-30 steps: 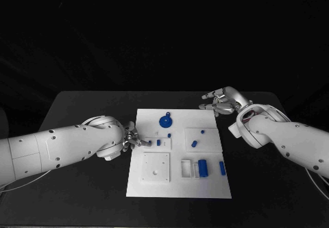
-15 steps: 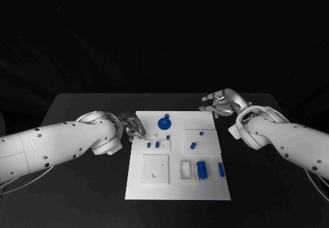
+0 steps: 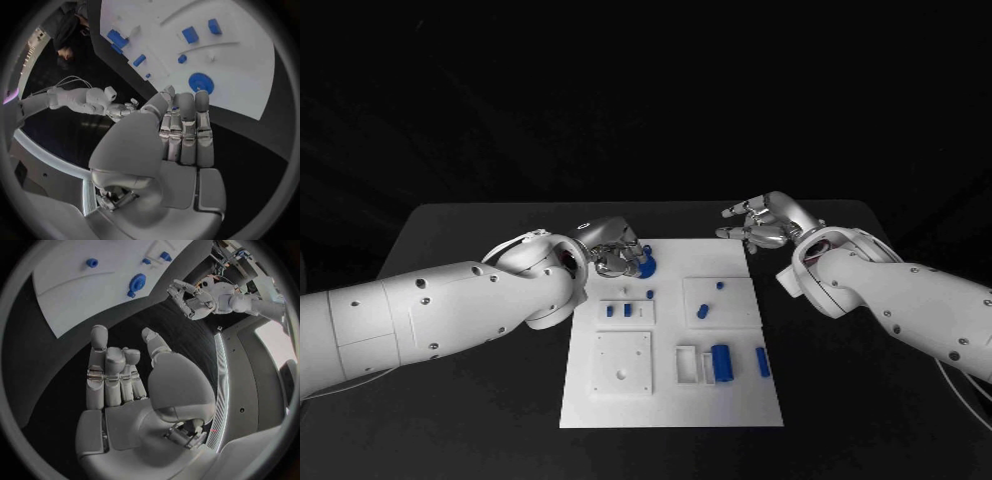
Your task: Assemble the parts on the task board
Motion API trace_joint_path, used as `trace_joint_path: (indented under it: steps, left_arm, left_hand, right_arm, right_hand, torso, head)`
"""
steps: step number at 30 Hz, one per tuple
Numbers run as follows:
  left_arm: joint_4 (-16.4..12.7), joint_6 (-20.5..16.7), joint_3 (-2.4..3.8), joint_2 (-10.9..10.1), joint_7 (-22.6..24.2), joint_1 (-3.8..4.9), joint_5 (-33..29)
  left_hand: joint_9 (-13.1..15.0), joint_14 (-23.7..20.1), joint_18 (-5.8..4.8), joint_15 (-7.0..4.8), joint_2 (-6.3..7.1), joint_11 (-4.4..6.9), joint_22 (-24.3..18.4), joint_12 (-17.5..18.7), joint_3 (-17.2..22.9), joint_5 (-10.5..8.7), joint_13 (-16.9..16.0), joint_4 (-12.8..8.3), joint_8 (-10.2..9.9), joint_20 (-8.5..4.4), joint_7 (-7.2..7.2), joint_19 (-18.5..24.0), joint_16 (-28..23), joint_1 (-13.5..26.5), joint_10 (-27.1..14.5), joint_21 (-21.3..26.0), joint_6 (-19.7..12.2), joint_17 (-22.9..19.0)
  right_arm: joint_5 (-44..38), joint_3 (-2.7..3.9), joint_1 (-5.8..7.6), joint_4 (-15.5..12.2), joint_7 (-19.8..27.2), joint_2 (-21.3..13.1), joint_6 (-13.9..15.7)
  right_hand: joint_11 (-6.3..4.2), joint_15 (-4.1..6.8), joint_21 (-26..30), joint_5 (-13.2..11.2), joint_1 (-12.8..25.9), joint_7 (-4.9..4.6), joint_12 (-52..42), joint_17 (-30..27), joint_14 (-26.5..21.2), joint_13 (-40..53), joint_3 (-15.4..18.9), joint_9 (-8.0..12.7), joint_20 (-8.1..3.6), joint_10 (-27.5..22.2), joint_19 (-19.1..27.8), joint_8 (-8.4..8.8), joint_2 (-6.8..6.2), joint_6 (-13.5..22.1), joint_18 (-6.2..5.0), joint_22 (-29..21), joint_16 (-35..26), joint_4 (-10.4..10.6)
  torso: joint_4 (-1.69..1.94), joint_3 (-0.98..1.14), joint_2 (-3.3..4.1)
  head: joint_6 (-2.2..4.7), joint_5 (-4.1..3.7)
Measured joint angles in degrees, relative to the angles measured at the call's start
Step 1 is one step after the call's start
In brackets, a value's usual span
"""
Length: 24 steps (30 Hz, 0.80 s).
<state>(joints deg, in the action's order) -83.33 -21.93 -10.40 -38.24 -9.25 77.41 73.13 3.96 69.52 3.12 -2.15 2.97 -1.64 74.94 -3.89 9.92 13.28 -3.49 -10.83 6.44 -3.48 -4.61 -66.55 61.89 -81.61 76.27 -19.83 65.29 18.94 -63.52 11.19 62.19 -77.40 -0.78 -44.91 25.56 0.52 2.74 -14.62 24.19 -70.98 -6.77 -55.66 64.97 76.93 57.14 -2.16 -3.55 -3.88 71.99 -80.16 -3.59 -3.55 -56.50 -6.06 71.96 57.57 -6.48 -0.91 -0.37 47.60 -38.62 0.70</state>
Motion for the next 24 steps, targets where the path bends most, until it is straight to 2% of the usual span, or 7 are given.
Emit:
trace_joint_path:
  steps: [5, 11, 15, 19, 21, 22, 24]
  left_arm:
    - [2.54, -0.82, -0.92, 2.67, 1.97, -0.21, 4.34]
    - [5.20, -0.90, -2.07, 5.30, 3.34, -0.86, 8.91]
    - [6.10, -0.83, -2.39, 6.28, 3.86, -1.31, 11.02]
    - [6.66, -0.58, -2.56, 6.93, 4.21, -1.78, 12.73]
    - [6.90, -0.34, -2.62, 7.12, 4.29, -1.94, 13.37]
    - [7.07, -0.15, -2.65, 7.22, 4.31, -2.02, 13.73]
    - [7.39, 0.17, -2.69, 7.37, 4.32, -2.13, 14.24]
  left_hand:
    - [0.30, 0.40, 0.00, 0.00, 0.89, -0.43, 0.00, 0.00, 0.41, -0.93, 0.00, 0.25, -2.31, 0.31, 0.63, -0.31, 0.00, 1.21, -1.04, 0.77, 0.63, 0.25]
    - [0.39, 0.40, -0.01, 0.00, 1.26, -0.81, -0.01, 0.00, 1.04, -2.50, 0.00, 0.88, -2.63, 0.61, 0.63, -1.02, 0.00, 1.57, -2.07, 2.16, 0.63, 0.37]
    - [0.45, 0.62, -0.01, 0.21, 1.50, -1.02, -0.01, 0.00, 0.88, -4.71, 0.00, 1.34, -2.63, 0.72, 0.63, -1.56, 0.24, 1.33, -2.68, 2.79, 0.62, 0.50]
    - [0.45, 0.61, -0.01, 0.21, 1.94, -1.31, -0.01, 0.23, 0.58, -4.94, 0.00, 2.03, -2.62, 0.90, 0.32, -1.74, 0.41, 1.65, -3.80, 3.38, 0.94, 0.50]
    - [0.44, 0.82, 0.87, 0.42, 2.09, -1.63, -0.02, 0.23, 0.41, -5.05, 0.00, 2.39, -2.62, 0.93, 0.32, -1.77, 0.41, 1.79, -4.37, 3.57, 0.93, 0.50]
    - [0.42, 0.79, 0.87, 0.45, 2.21, -1.63, -0.01, 0.23, 0.30, -5.05, 0.00, 2.71, -2.63, 1.11, 0.32, -1.95, 0.41, 1.92, -4.79, 3.83, 0.93, 0.50]
    - [0.14, 0.49, 0.87, 0.74, 2.84, -2.00, -0.02, 0.23, -0.65, -4.06, 0.00, 3.67, -2.62, 1.35, 0.30, -2.18, 0.41, 2.55, -5.98, 4.47, -0.19, 0.45]
  right_arm:
    - [0.07, 0.00, 0.00, 0.05, 0.02, 0.08, 0.00]
    - [0.11, -0.01, 0.00, 0.05, 0.02, 0.18, -0.01]
    - [0.11, -0.01, 0.00, 0.02, 0.02, 0.22, -0.01]
    - [0.12, -0.01, 0.00, 0.01, 0.03, 0.23, -0.01]
    - [0.12, -0.01, -0.01, 0.00, 0.03, 0.23, -0.01]
    - [0.12, -0.01, -0.01, 0.00, 0.03, 0.23, -0.01]
    - [0.12, -0.01, -0.01, -0.02, 0.03, 0.23, -0.01]
  right_hand:
    - [0.00, 0.00, 0.00, 0.24, 0.00, 0.00, 0.00, 0.06, 0.00, 0.08, 0.00, 0.00, 0.00, 0.00, 0.00, 0.00, 0.00, 0.00, 0.00, 0.07, 0.00, 0.00]
    - [0.00, 0.00, 0.00, 0.24, 0.00, 0.00, 0.00, 0.06, 0.00, 0.08, 0.00, 0.00, 0.00, 0.00, 0.00, 0.00, 0.00, 0.00, 0.00, 0.14, 0.00, 0.00]
    - [0.00, 0.00, 0.00, 0.24, 0.00, 0.00, 0.00, 0.06, 0.00, 0.08, 0.00, 0.00, 0.00, 0.00, 0.00, 0.00, 0.00, 0.00, 0.00, 0.14, 0.00, 0.00]
    - [0.01, 0.00, 0.00, 0.50, 0.00, 0.00, 0.00, 0.06, 0.00, 0.05, -0.25, 0.00, 0.00, 0.00, 0.00, 0.00, 0.00, 0.00, 0.00, 0.21, 0.00, -0.25]
    - [0.01, 0.00, 0.00, 0.50, 0.00, 0.00, 0.00, 0.06, 0.00, 0.03, -0.25, 0.00, 0.00, 0.00, 0.00, 0.00, 0.00, 0.00, 0.00, 0.21, 0.00, -0.25]
    - [0.01, 0.00, 0.00, 0.50, 0.00, 0.00, 0.00, 0.06, 0.00, 0.03, -0.25, 0.00, 0.00, 0.01, 0.00, 0.00, 0.00, 0.00, 0.00, 0.20, 0.00, -0.25]
    - [0.01, 0.00, 0.00, 0.50, 0.00, 0.00, 0.00, 0.06, 0.00, 0.03, -0.25, 0.00, 0.00, 0.01, 0.00, 0.00, 0.00, 0.00, 0.00, 0.20, 0.00, -0.25]
  torso:
    - [-0.04, -0.03, 0.02]
    - [-0.03, -0.05, 0.05]
    - [-0.02, -0.06, 0.05]
    - [0.01, -0.06, 0.04]
    - [0.03, -0.07, 0.02]
    - [0.07, -0.07, -0.01]
    - [0.09, -0.07, -0.02]
  head:
    - [0.18, -0.07]
    - [0.30, -0.31]
    - [0.31, -0.36]
    - [0.22, -0.48]
    - [0.19, -0.51]
    - [0.17, -0.55]
    - [0.16, -0.58]
